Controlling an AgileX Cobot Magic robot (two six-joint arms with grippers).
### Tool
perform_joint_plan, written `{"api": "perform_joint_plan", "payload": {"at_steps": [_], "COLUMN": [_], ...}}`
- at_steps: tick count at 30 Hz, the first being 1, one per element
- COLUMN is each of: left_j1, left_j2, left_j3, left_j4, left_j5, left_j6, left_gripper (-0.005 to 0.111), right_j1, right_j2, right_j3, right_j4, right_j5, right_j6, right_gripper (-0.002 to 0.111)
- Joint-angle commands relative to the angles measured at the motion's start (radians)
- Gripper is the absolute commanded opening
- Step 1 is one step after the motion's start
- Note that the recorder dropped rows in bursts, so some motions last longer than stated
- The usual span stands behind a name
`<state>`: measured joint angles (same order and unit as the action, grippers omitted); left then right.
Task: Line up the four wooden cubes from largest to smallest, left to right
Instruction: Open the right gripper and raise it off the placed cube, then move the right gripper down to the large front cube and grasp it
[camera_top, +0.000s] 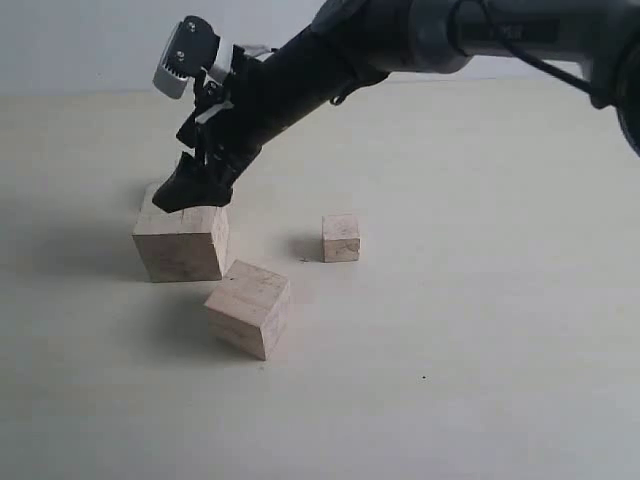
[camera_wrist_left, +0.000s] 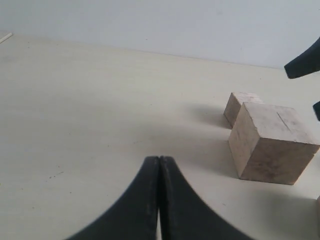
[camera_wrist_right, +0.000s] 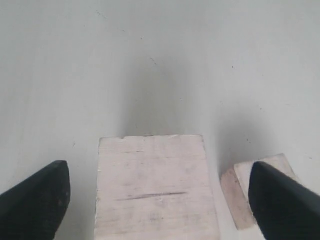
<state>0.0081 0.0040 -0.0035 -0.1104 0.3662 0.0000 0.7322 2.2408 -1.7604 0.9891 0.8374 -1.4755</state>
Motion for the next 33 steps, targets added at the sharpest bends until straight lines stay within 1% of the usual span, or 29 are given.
{"api": "perform_joint_plan", "payload": {"at_steps": [1, 2, 4, 7, 10, 12, 14, 15, 19, 22, 23, 25, 28, 30, 33], "left_j1": [-0.006, -0.006, -0.006, -0.006, -0.006, -0.006, -0.006, -0.006, -0.006, -0.006, -0.006, -0.006, -0.006, -0.006, -0.006], "left_j2": [-0.004, -0.004, -0.004, -0.004, -0.004, -0.004, -0.004, -0.004, -0.004, -0.004, -0.004, -0.004, -0.004, -0.004, -0.004], "left_j3": [0.004, 0.004, 0.004, 0.004, 0.004, 0.004, 0.004, 0.004, 0.004, 0.004, 0.004, 0.004, 0.004, 0.004, 0.004], "left_j4": [0.003, 0.003, 0.003, 0.003, 0.003, 0.003, 0.003, 0.003, 0.003, 0.003, 0.003, 0.003, 0.003, 0.003, 0.003], "left_j5": [-0.006, -0.006, -0.006, -0.006, -0.006, -0.006, -0.006, -0.006, -0.006, -0.006, -0.006, -0.006, -0.006, -0.006, -0.006], "left_j6": [0.0, 0.0, 0.0, 0.0, 0.0, 0.0, 0.0, 0.0, 0.0, 0.0, 0.0, 0.0, 0.0, 0.0, 0.0], "left_gripper": [0.0, 0.0, 0.0, 0.0, 0.0, 0.0, 0.0, 0.0, 0.0, 0.0, 0.0, 0.0, 0.0, 0.0, 0.0], "right_j1": [-0.001, -0.001, -0.001, -0.001, -0.001, 0.0, 0.0, 0.0, 0.0, 0.0, 0.0, 0.0, 0.0, 0.0, 0.0], "right_j2": [-0.083, -0.1, -0.134, -0.186, -0.236, -0.266, -0.286, -0.294, -0.309, -0.31, -0.312, -0.332, -0.38, -0.408, -0.437], "right_j3": [-0.001, -0.001, -0.001, -0.001, -0.001, -0.001, -0.001, -0.001, -0.001, 0.002, 0.017, 0.072, 0.192, 0.264, 0.368], "right_j4": [-0.157, -0.198, -0.265, -0.338, -0.346, -0.346, -0.346, -0.346, -0.346, -0.346, -0.346, -0.348, -0.386, -0.398, -0.397], "right_j5": [0.006, 0.006, 0.011, 0.038, 0.047, 0.058, 0.096, 0.118, 0.207, 0.306, 0.314, 0.271, 0.153, 0.111, 0.054], "right_j6": [0.209, 0.277, 0.407, 0.586, 0.617, 0.617, 0.615, 0.612, 0.629, 0.69, 0.71, 0.747, 0.759, 0.764, 0.705], "right_gripper": [0.087, 0.085, 0.078, 0.06, 0.038, 0.021, 0.005, 0.0, 0.0, 0.0, 0.0, 0.0, 0.0, 0.0, 0.0]}}
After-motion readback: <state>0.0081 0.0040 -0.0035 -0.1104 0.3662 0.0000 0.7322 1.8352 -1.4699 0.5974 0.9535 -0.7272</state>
